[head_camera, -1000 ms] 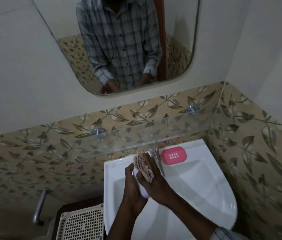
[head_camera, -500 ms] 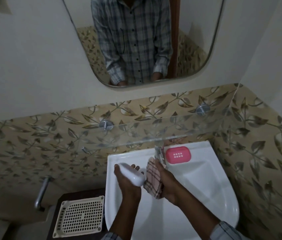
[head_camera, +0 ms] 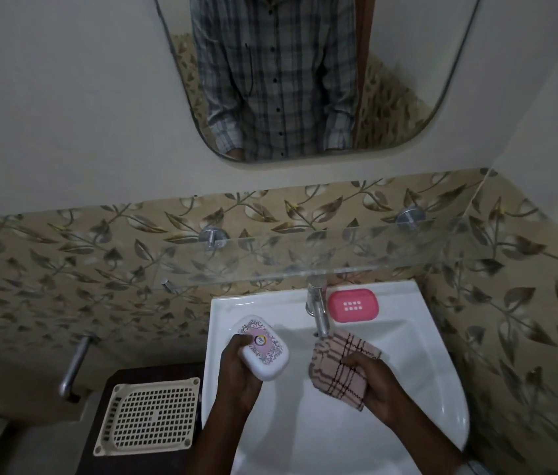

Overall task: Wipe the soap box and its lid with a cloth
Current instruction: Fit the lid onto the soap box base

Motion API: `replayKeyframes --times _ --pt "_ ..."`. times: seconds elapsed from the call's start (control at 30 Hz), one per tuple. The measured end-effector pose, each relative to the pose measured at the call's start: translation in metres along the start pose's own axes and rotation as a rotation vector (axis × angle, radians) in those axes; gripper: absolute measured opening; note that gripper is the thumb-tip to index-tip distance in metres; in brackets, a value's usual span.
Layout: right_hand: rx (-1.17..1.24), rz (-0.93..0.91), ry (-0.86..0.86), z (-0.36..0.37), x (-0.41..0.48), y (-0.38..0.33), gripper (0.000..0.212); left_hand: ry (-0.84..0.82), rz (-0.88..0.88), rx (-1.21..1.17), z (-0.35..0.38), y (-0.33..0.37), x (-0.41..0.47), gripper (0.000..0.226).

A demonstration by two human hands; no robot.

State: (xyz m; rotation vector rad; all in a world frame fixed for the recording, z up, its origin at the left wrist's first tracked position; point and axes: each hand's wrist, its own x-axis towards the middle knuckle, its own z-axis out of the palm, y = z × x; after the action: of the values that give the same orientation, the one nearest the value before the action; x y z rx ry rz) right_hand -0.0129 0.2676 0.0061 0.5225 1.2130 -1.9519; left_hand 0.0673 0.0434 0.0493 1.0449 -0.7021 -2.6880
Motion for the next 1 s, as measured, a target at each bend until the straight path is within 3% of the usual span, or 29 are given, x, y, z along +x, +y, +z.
replayKeyframes --times 0.1,0.27,0.53,0.67,0.83,0.93,1.0 --pt "-0.085 -0.098 0.044 -0.006 0.005 -0.007 0.038 0.014 -0.015 -0.001 0.004 -0.004 0.003 0.024" --pt "-0.188 -0.24 0.045 -0.005 0.006 -0.018 0.037 -0.029 -0.039 0.058 0.009 -0.009 0.002 0.04" --pt "-0.265 -0.105 -0.042 0.04 0.004 0.01 0.033 -0.059 0.016 -0.079 -0.004 0.003 0.0 0.046" --pt "-0.124 0.04 -0.073 0.091 0.029 0.024 0.026 -0.027 0.053 -0.105 -0.008 0.015 -0.006 0.048" --pt "0.052 -0.001 0.082 0.138 0.074 0.015 0.026 0.034 0.089 -0.103 -0.011 0.014 -0.002 0.045" --pt "-0.241 0.092 0.142 0.139 0.074 0.025 0.037 0.059 0.107 -0.112 -0.011 0.007 0.002 0.043" --pt "-0.483 -0.081 0.151 0.13 0.063 0.032 0.035 0.055 0.097 -0.099 -0.01 0.0 0.002 0.039"
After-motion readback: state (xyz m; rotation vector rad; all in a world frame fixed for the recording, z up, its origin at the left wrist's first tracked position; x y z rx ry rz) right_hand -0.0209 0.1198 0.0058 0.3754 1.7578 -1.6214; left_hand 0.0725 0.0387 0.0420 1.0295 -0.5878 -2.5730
